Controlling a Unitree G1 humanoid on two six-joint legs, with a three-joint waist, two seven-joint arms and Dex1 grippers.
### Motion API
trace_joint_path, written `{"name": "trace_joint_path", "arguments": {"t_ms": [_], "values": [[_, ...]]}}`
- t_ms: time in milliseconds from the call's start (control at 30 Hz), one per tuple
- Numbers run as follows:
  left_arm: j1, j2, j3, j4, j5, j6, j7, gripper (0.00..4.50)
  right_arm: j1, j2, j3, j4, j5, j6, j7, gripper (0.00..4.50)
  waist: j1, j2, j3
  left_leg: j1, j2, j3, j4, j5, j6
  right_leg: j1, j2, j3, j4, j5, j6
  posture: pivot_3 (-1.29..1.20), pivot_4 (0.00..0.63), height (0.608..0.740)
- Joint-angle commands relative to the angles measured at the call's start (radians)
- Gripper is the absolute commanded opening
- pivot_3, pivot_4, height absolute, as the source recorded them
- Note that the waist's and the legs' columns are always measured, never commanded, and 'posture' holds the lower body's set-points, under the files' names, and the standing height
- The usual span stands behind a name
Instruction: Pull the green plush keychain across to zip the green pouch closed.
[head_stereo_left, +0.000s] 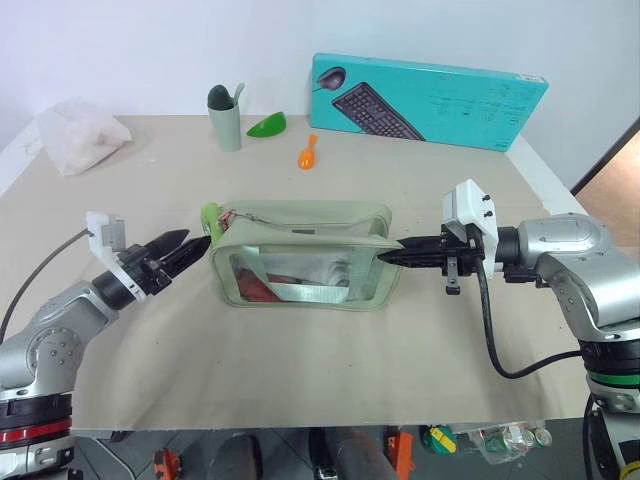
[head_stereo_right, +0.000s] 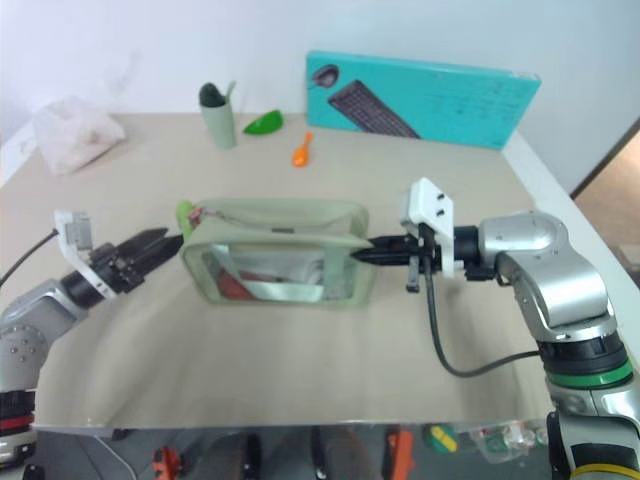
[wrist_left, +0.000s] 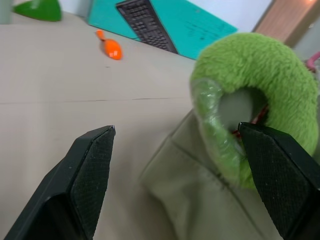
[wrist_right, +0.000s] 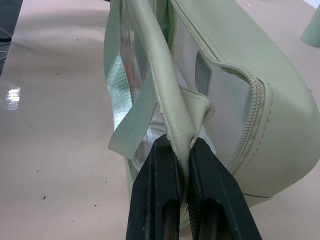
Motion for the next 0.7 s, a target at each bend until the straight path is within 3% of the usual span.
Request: {"name": "trace_joint_path", "arguments": {"t_ms": [33, 100, 133, 200, 433, 700], "values": [[-0.058, -0.014, -0.005, 0.033, 0.012, -0.004, -0.011, 3.55, -0.010, -0.009, -0.025, -0.036, 0.011, -0.003, -0.008, 0.00, 0.000, 0.000, 0.000, 0.000, 0.000, 0.000, 0.000, 0.000, 0.000, 0.000, 0.000, 0.000, 0.000, 0.000, 0.000, 0.00, 0.150, 0.740], [-0.069, -0.023, -0.012, 0.033, 0.007, 0.002, -0.025, 3.53, -0.011, -0.009, -0.024, -0.036, 0.010, -0.003, -0.012, 0.00, 0.000, 0.000, 0.000, 0.000, 0.000, 0.000, 0.000, 0.000, 0.000, 0.000, 0.000, 0.000, 0.000, 0.000, 0.000, 0.00, 0.150, 0.740], [-0.068, -0.024, -0.013, 0.028, 0.007, 0.002, -0.032, 2.85, -0.010, -0.009, -0.024, -0.037, 0.010, -0.003, -0.013, 0.00, 0.000, 0.000, 0.000, 0.000, 0.000, 0.000, 0.000, 0.000, 0.000, 0.000, 0.000, 0.000, 0.000, 0.000, 0.000, 0.00, 0.150, 0.740], [-0.066, -0.026, -0.011, 0.018, 0.007, 0.006, -0.037, 2.38, -0.007, -0.011, -0.025, -0.038, 0.011, -0.004, -0.014, 0.00, -0.001, 0.000, 0.000, 0.000, 0.000, 0.000, 0.000, 0.000, 0.000, 0.000, 0.000, 0.000, 0.000, 0.000, 0.000, 0.00, 0.150, 0.740], [-0.075, -0.027, 0.008, -0.032, 0.000, -0.003, -0.037, 0.05, -0.010, -0.006, -0.018, -0.033, 0.005, -0.008, -0.017, 0.00, 0.000, 0.000, 0.000, 0.000, 0.000, 0.000, 0.000, 0.000, -0.001, 0.000, 0.000, 0.000, 0.000, 0.000, 0.000, 0.00, 0.150, 0.740], [-0.172, -0.036, 0.020, -0.119, -0.078, 0.013, -0.040, 0.05, -0.012, 0.000, -0.009, -0.035, 0.000, -0.011, -0.019, 0.00, 0.001, 0.000, 0.000, -0.001, -0.001, -0.002, 0.001, 0.001, -0.001, 0.000, -0.001, -0.001, 0.000, 0.000, 0.001, 0.00, 0.150, 0.740]]}}
